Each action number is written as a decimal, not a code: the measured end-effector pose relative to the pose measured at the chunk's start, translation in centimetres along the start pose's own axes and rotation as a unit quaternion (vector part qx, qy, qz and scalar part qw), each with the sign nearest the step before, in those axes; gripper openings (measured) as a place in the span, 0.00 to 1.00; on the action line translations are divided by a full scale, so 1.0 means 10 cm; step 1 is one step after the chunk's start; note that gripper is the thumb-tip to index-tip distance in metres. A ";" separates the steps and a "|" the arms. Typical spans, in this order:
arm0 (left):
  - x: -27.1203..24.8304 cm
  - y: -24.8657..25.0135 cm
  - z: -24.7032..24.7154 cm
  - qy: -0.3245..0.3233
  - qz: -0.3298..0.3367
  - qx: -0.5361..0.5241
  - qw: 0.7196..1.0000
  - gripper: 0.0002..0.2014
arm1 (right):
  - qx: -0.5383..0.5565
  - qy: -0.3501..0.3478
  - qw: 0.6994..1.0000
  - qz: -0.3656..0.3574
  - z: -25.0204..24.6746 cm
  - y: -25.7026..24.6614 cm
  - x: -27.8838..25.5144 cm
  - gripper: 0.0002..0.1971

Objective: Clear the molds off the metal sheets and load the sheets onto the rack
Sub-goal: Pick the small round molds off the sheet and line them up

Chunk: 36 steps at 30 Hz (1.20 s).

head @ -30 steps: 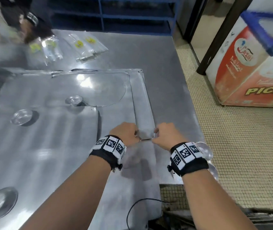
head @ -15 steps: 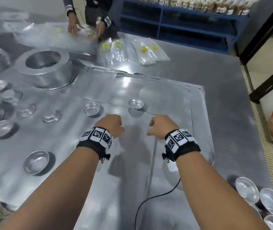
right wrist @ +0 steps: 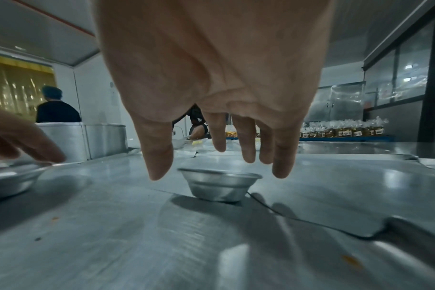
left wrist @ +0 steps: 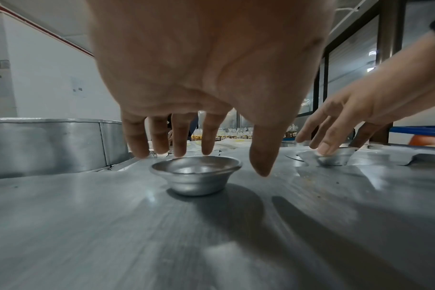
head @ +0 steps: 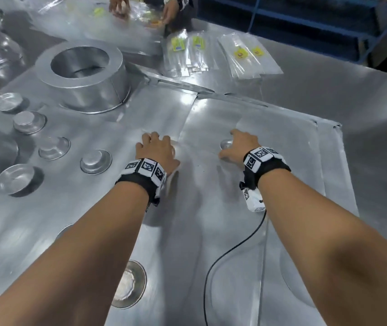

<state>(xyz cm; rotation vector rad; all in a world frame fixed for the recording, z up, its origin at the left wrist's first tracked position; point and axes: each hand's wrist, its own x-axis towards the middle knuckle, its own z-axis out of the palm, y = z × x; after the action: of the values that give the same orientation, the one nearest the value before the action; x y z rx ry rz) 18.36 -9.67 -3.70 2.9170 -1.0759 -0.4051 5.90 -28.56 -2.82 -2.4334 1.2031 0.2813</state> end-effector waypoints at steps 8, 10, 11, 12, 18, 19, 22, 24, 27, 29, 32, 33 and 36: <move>-0.02 0.01 -0.07 -0.011 0.012 -0.024 1.000 0.32 | 0.043 0.013 0.999 0.029 -0.05 -0.03 0.05 0.41; -0.08 0.08 -0.10 -0.008 0.019 -0.030 0.999 0.33 | 0.051 0.018 0.998 0.018 -0.09 0.01 -0.03 0.39; -0.12 0.12 -0.12 -0.011 0.023 -0.033 0.999 0.34 | 0.057 0.019 0.998 0.010 -0.12 0.04 -0.09 0.38; -0.17 0.18 -0.13 -0.014 0.028 -0.037 0.999 0.35 | 0.061 0.017 0.998 0.001 -0.15 0.07 -0.16 0.36; -0.58 0.65 -0.19 -0.020 0.067 -0.074 0.995 0.37 | 0.060 0.007 0.998 -0.031 -0.30 0.37 -0.77 0.38; -0.66 0.75 -0.19 -0.021 0.075 -0.080 0.994 0.37 | 0.060 0.007 0.998 -0.033 -0.33 0.45 -0.88 0.38; -0.92 1.10 -0.21 -0.023 0.105 -0.082 0.991 0.38 | 0.044 0.012 0.998 -0.033 -0.42 0.73 -1.27 0.33; -1.09 1.35 -0.20 -0.024 0.131 -0.078 0.988 0.38 | 0.038 0.021 0.999 -0.025 -0.48 0.95 -1.52 0.31; -1.34 1.72 -0.15 -0.027 0.173 -0.074 0.982 0.39 | 0.041 0.029 0.999 -0.003 -0.54 1.32 -1.86 0.31; -1.51 1.98 -0.10 -0.033 0.193 -0.081 0.977 0.39 | 0.050 0.031 0.998 0.012 -0.57 1.58 -2.06 0.34; -1.71 2.32 -0.03 -0.037 0.230 -0.086 0.969 0.38 | 0.058 0.035 0.997 0.045 -0.61 1.99 -2.31 0.33; -1.75 2.44 0.00 -0.036 0.249 -0.081 0.964 0.38 | 0.058 0.036 0.996 0.059 -0.63 2.12 -2.39 0.32; -1.85 2.81 0.09 -0.057 0.289 -0.071 0.953 0.36 | 0.077 0.045 0.991 0.101 -0.64 2.54 -2.60 0.36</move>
<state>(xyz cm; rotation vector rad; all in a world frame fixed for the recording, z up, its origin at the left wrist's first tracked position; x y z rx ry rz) -13.33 -19.23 2.47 2.3235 -1.7491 -0.5944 -30.10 -26.70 5.24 -2.2171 1.4577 0.1315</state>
